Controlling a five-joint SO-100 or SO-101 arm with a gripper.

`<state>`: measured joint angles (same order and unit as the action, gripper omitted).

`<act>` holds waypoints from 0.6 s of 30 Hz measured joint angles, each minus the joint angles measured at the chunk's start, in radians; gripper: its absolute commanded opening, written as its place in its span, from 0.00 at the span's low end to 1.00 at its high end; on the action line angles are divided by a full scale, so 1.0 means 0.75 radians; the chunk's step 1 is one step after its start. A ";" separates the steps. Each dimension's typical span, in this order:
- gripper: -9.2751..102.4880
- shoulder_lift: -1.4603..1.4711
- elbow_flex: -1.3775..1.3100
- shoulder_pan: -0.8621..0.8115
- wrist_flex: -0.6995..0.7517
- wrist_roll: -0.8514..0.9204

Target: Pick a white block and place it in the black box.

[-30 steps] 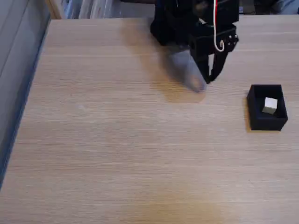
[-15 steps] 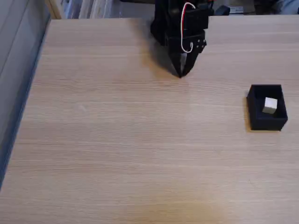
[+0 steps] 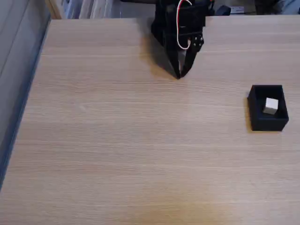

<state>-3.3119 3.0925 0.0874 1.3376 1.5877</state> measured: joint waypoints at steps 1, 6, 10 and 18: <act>0.08 -0.004 0.000 -0.004 0.002 0.006; 0.08 -0.018 0.000 -0.086 0.008 0.008; 0.08 -0.018 0.000 -0.119 0.008 0.006; 0.08 -0.018 0.000 -0.123 0.008 0.006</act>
